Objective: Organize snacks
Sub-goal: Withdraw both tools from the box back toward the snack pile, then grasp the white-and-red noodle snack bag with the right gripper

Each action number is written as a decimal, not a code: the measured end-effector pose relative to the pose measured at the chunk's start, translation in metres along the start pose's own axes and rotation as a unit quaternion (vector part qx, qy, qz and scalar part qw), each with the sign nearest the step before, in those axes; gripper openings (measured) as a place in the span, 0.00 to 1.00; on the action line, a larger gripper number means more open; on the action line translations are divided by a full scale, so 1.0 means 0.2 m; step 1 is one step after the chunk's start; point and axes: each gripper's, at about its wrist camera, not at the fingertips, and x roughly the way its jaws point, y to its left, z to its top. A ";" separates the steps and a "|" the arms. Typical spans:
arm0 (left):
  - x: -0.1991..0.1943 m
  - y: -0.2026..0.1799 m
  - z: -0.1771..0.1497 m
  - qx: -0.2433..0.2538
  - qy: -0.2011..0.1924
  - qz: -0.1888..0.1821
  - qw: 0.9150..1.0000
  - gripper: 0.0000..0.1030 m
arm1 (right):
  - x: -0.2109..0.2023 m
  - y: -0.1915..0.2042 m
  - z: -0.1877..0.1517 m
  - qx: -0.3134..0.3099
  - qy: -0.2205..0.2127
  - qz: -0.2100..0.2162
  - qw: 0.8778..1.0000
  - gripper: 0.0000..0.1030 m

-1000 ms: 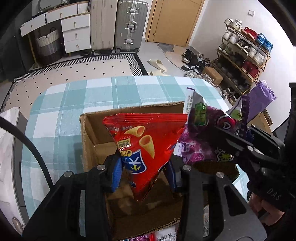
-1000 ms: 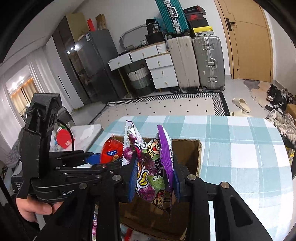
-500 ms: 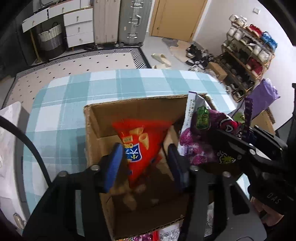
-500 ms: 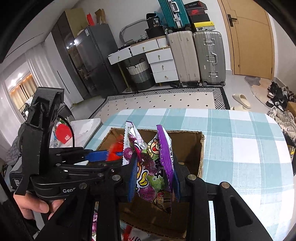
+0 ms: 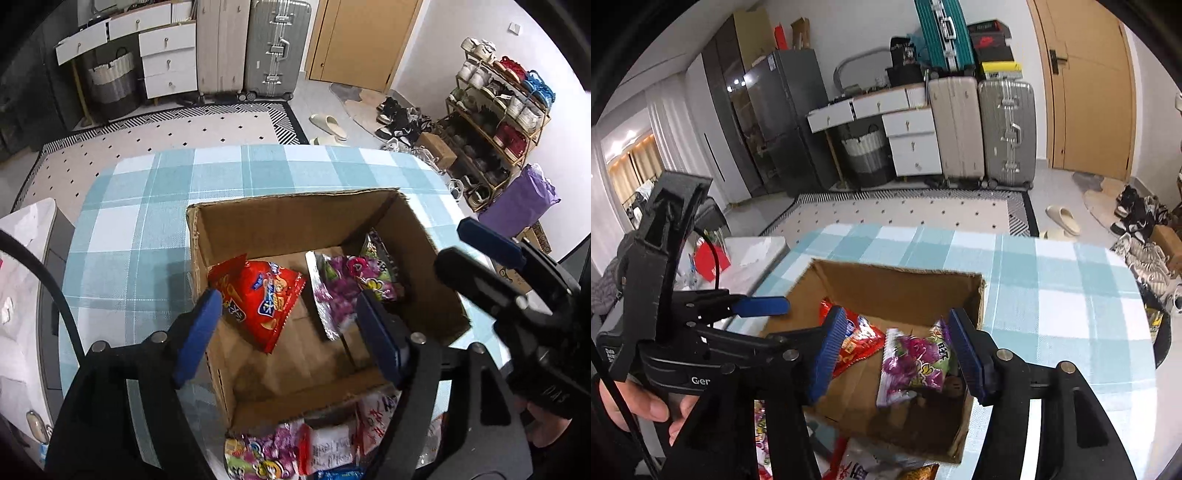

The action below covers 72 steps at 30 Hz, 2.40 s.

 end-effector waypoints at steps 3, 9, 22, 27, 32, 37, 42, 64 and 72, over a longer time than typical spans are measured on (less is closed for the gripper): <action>-0.08 -0.03 -0.04 0.003 -0.015 -0.003 1.000 0.72 | -0.09 0.01 0.00 0.008 -0.016 0.005 1.000 0.57; -0.26 -0.10 -0.18 0.015 -0.066 0.013 0.998 0.72 | -0.29 0.08 0.00 -0.002 -0.044 0.008 0.999 0.57; -0.73 -0.26 -0.52 0.051 -0.174 0.082 0.980 0.79 | -0.80 0.27 -0.13 -0.020 -0.118 0.025 0.993 0.66; -0.91 -0.28 -0.63 0.046 -0.208 0.087 0.973 0.82 | -0.99 0.34 -0.23 -0.031 -0.146 0.023 0.989 0.67; -1.08 -0.32 -0.77 0.052 -0.237 0.098 0.965 0.84 | -1.15 0.39 -0.34 -0.025 -0.176 0.036 0.983 0.79; -1.23 -0.31 -0.92 0.043 -0.271 0.095 0.957 1.00 | -1.30 0.45 -0.46 -0.029 -0.206 0.062 0.976 0.90; -1.33 -0.26 -1.07 0.031 -0.292 0.101 0.950 1.00 | -1.39 0.52 -0.51 -0.043 -0.216 0.078 0.972 0.97; -0.86 -0.06 -1.37 -0.007 -0.232 0.066 0.971 1.00 | -1.01 0.33 -0.90 -0.001 -0.154 0.049 0.987 0.99; -0.67 -0.06 -1.37 -0.010 -0.216 0.058 0.975 1.00 | -0.80 0.20 -1.02 0.047 -0.099 0.046 0.993 0.99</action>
